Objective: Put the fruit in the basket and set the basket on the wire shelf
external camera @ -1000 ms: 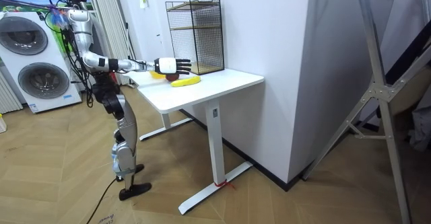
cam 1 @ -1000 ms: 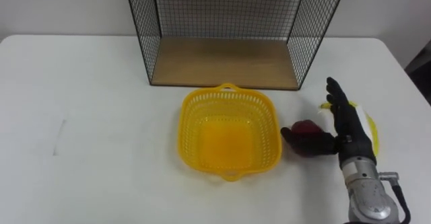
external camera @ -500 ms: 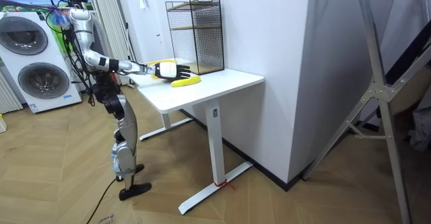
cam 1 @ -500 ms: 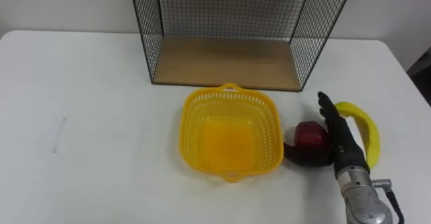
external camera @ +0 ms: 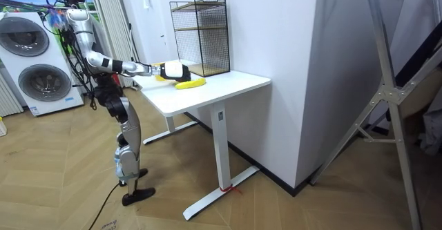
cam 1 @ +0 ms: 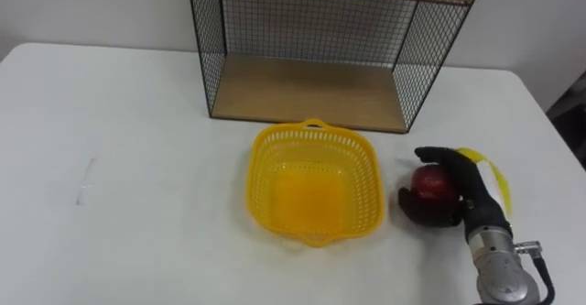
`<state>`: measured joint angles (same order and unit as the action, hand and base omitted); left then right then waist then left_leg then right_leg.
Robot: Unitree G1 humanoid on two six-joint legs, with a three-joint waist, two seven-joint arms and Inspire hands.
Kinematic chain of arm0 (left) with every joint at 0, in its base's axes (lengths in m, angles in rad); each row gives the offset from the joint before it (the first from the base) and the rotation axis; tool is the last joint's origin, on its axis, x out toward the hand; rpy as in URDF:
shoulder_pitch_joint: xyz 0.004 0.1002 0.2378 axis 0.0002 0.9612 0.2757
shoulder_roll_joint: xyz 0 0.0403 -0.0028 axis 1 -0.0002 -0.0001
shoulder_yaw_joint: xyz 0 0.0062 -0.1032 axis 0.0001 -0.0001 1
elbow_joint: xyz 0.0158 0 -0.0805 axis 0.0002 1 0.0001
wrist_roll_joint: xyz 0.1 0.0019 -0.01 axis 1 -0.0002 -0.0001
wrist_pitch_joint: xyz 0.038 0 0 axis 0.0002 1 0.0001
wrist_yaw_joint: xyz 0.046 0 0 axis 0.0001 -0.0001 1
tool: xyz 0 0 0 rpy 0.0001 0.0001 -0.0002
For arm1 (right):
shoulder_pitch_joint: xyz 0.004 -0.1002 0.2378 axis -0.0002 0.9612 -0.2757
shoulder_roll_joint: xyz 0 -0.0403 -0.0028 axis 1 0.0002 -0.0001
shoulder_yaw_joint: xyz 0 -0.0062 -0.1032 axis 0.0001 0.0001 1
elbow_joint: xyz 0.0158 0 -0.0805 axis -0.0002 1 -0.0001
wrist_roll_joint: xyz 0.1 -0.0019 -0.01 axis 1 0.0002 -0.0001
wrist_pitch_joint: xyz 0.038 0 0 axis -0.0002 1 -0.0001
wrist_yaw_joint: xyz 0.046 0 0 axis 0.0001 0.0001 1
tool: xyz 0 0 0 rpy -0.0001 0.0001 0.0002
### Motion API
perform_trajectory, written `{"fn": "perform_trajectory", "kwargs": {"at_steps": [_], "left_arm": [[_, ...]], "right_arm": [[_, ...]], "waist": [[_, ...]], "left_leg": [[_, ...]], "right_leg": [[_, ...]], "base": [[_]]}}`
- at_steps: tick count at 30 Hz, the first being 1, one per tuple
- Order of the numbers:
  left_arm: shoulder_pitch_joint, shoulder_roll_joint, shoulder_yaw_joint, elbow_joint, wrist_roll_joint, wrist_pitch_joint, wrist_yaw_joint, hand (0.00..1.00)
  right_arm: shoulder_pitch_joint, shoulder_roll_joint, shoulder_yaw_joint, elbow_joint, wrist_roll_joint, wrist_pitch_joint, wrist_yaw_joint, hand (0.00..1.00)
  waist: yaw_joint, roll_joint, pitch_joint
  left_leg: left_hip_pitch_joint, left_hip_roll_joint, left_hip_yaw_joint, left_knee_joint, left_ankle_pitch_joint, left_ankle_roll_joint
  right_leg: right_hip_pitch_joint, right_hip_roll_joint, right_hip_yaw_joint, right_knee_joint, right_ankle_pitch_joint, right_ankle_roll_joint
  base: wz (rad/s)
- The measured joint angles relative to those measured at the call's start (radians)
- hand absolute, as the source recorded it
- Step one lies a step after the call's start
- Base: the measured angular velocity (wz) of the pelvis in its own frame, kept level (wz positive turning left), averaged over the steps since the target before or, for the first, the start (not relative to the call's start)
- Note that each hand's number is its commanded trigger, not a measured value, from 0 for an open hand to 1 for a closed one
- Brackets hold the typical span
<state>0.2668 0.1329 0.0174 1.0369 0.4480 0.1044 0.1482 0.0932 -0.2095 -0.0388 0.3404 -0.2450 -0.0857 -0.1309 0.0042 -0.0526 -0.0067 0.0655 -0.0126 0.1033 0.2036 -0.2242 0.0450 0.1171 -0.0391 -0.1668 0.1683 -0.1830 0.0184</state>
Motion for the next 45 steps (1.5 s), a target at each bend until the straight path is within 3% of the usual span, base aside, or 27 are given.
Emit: {"fn": "perform_trajectory", "kwargs": {"at_steps": [11, 18, 26, 31, 37, 40, 45], "left_arm": [[-0.001, 0.000, -0.001, -0.002, 0.007, 0.013, 0.035, 0.00], [0.000, -0.003, 0.001, -0.010, 0.026, 0.016, 0.032, 0.00], [0.002, -0.004, -0.001, 0.012, 0.024, 0.011, 0.017, 0.00], [0.025, -0.003, -0.001, 0.004, 0.023, -0.006, 0.016, 0.00], [0.012, -0.004, 0.000, 0.017, 0.024, -0.040, 0.016, 0.00], [0.003, -0.004, -0.001, 0.022, 0.024, -0.046, 0.015, 0.00], [-0.022, -0.005, -0.002, 0.045, 0.024, -0.045, 0.016, 0.00]], "right_arm": [[-0.008, 0.017, -0.002, 0.023, 0.001, -0.009, -0.058, 1.00], [0.007, 0.019, -0.016, -0.023, 0.050, -0.003, -0.043, 1.00], [0.052, 0.040, -0.021, -0.197, 0.102, 0.062, -0.019, 1.00], [0.053, 0.041, -0.022, -0.381, 0.126, 0.062, -0.023, 1.00], [0.051, 0.038, -0.027, -0.580, 0.123, 0.055, -0.023, 1.00], [0.040, 0.031, -0.025, -0.605, 0.122, 0.031, -0.019, 1.00], [0.031, 0.027, -0.005, -0.610, 0.117, 0.035, 0.024, 1.00]], "waist": [[0.000, 0.001, 0.0002], [-0.002, 0.004, -0.0016], [-0.002, 0.020, -0.0014], [-0.006, 0.019, 0.0001], [-0.014, 0.008, 0.0028], [-0.011, 0.009, 0.0030], [0.004, 0.014, 0.0012]], "left_leg": [[0.003, 0.000, -0.002, -0.001, 0.000, 0.000], [-0.001, 0.000, -0.001, 0.000, 0.000, 0.000], [0.001, -0.001, 0.005, -0.001, 0.000, 0.000], [0.006, 0.001, 0.020, -0.005, 0.001, 0.000], [-0.011, 0.000, 0.023, -0.001, 0.001, 0.000], [-0.012, 0.001, 0.024, -0.002, 0.001, 0.000], [-0.014, 0.001, 0.030, -0.003, 0.001, 0.000]], "right_leg": [[0.003, 0.000, 0.000, 0.000, 0.000, 0.000], [0.000, 0.001, 0.001, -0.001, 0.000, 0.000], [-0.002, 0.000, 0.006, 0.001, 0.000, 0.000], [-0.006, 0.003, 0.027, 0.002, 0.000, 0.000], [-0.022, 0.003, 0.028, 0.003, 0.000, -0.001], [-0.027, 0.004, 0.030, 0.003, 0.001, -0.001], [-0.032, 0.004, 0.043, 0.004, 0.001, -0.001]], "base": [[0.00], [0.00], [-0.02], [-0.09], [0.00], [0.00], [-0.04]]}}
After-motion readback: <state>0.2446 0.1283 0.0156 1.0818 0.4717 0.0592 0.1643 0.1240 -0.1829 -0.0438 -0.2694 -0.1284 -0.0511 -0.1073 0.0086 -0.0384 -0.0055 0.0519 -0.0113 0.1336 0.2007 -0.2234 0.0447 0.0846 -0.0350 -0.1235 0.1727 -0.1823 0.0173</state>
